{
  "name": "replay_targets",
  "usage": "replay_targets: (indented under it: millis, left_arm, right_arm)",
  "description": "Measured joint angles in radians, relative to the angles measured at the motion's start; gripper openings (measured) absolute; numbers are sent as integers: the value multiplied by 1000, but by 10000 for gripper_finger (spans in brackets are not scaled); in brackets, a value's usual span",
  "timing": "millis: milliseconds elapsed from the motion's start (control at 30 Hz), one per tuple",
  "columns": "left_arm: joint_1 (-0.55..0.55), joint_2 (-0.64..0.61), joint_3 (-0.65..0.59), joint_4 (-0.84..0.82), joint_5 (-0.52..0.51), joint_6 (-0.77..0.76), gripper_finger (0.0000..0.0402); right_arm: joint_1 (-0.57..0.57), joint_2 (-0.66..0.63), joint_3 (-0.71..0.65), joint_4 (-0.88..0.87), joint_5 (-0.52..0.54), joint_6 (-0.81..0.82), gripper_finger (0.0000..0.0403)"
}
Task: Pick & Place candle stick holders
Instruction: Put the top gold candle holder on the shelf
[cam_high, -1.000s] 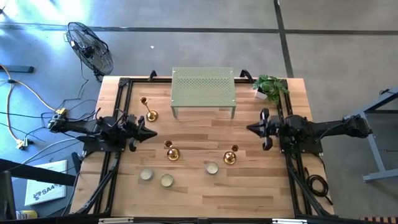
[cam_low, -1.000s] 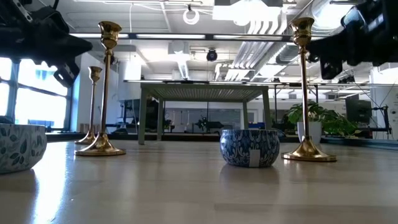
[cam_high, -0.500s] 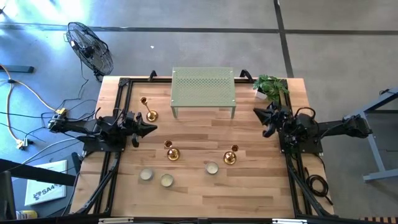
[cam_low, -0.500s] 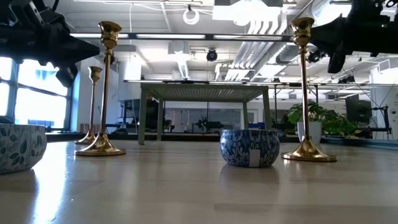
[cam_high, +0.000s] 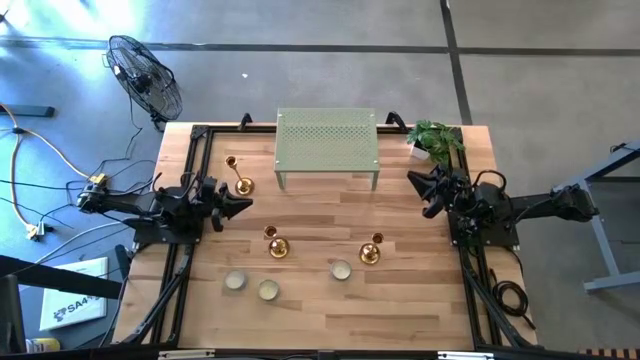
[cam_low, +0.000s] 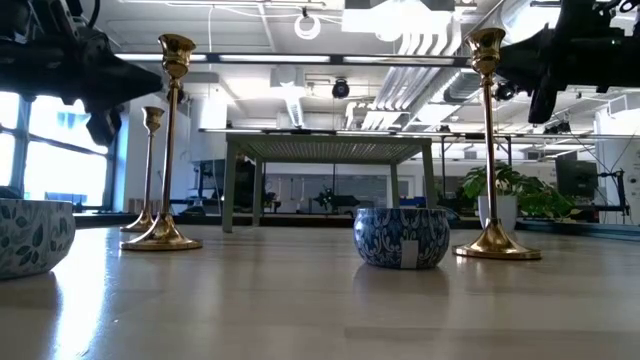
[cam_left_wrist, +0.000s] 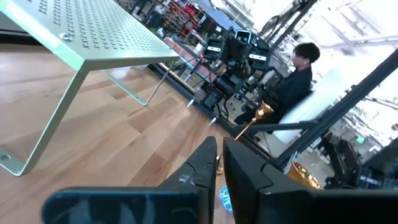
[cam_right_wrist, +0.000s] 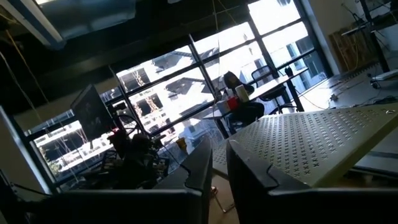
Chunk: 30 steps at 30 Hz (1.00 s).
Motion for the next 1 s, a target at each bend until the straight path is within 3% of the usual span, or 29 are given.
replay_targets:
  millis: [367,600,733,833,1000]
  left_arm:
    - [0,3,-1,9,-43,-45,120]
    - [0,5,-6,98,80,-204,135]
    - [0,5,13,118,54,-273,136]
    - [0,5,48,203,20,-240,136]
    - [0,4,161,373,-21,-36,136]
  right_arm:
    - [0,0,0,-8,72,55,157]
    - [0,0,12,12,67,122,182]
    - [0,0,39,15,23,107,185]
    - [0,0,66,19,-7,64,185]
    - [0,0,129,19,-22,-27,185]
